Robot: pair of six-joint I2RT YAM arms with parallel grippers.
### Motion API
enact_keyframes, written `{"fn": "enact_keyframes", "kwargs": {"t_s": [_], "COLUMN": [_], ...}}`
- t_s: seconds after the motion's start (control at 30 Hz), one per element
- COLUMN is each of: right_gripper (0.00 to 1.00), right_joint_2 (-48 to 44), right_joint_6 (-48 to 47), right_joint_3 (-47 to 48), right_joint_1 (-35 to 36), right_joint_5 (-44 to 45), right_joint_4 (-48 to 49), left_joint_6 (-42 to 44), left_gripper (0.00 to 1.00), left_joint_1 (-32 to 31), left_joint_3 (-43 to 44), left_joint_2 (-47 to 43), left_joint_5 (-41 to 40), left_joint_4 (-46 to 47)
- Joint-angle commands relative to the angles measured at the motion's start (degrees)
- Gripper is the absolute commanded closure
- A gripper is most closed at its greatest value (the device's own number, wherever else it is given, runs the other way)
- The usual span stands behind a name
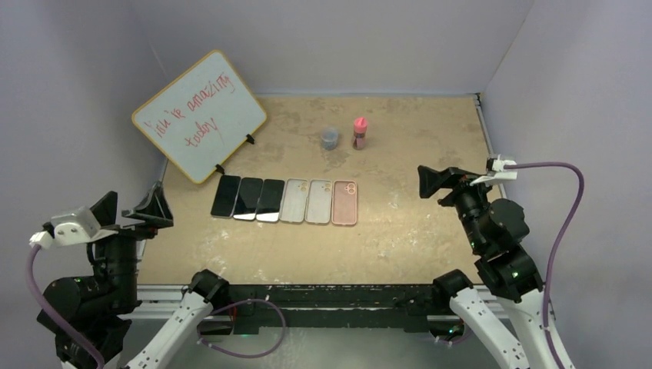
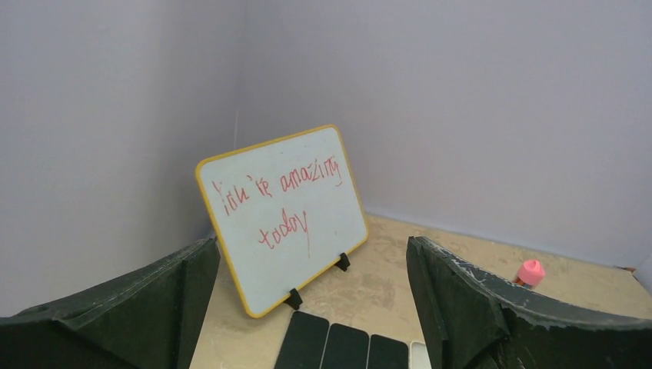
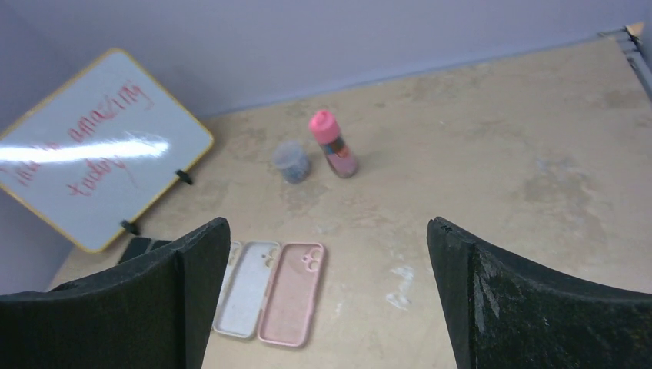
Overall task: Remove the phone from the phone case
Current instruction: Reset both arms
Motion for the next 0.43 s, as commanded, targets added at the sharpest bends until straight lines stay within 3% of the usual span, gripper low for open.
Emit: {"fn": "enact_keyframes", "kwargs": {"t_s": [0.0, 0.4], "right_gripper": [0.01, 0.01], "right_joint_2": [-4.7, -10.3], "right_joint_6": [-3.9, -5.9], "right_joint_3": [0.8, -3.6], "right_joint_1": [0.2, 0.2], "right_joint_5": [6.3, 10.9], "right_joint_4": [-6.6, -6.2], "left_joint_6": [1.1, -0.4], "left_gripper": [0.04, 0.03], "left_joint_1": [0.3, 0.2], "left_joint_3": [0.2, -1.5], "left_joint_2": [-2.6, -5.7], "left_joint_5": [-3.6, -6.0], "left_joint_4": [-3.1, -5.6]}}
